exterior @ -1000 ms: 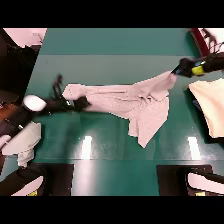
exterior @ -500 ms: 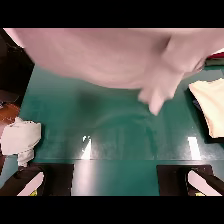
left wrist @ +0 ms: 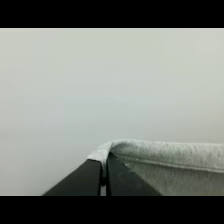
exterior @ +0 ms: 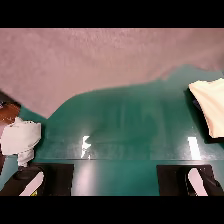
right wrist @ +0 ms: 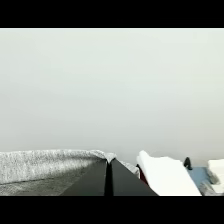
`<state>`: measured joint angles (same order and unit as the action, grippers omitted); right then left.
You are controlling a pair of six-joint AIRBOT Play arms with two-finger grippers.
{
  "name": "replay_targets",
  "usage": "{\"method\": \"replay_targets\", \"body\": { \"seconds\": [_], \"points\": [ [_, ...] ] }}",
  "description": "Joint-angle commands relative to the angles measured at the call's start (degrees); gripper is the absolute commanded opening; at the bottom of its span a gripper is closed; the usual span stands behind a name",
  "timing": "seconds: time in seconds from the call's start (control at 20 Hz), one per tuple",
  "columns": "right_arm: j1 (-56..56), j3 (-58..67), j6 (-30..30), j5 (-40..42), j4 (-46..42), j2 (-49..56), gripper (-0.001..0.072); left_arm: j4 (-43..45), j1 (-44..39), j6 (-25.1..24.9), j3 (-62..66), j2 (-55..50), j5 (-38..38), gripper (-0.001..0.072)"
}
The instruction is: Fold the shirts.
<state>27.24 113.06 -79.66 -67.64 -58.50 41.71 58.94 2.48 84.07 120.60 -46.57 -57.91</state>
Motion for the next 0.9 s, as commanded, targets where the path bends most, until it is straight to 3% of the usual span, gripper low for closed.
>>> {"method": "replay_targets", "body": {
  "seconds": [0.0,0.15,0.35,0.5,0.7,0.85],
  "points": [
    [5.5,-1.7,0.2,-0.8,0.1,-4.1,0.0008,-4.1,0.0,1.2,0.8,0.7,-1.9,0.0029],
    [5.4,1.9,-0.7,-10.4,4.4,1.5,0.0006,-2.1,0.0,2.1,-2.7,0.2,-6.9,0.0028],
    [4.6,2.7,-6.8,-26.0,15.2,14.7,0.0007,4.3,0.1,5.8,-22.4,-1.0,-10.2,0.0028],
    [-3.0,-7.1,-9.3,-30.4,10.7,23.1,0.0006,6.0,0.0,5.9,-38.4,-5.9,-12.1,0.0028],
    [-16.3,-20.5,-9.4,-29.4,5.1,35.9,0.0006,6.0,0.1,2.8,-46.8,-19.5,-11.4,0.0029],
    [-21.5,-23.8,-9.4,-19.5,4.3,45.6,0.0006,5.0,0.1,-1.0,-46.7,-29.4,-1.9,0.0029]
  ]
}}
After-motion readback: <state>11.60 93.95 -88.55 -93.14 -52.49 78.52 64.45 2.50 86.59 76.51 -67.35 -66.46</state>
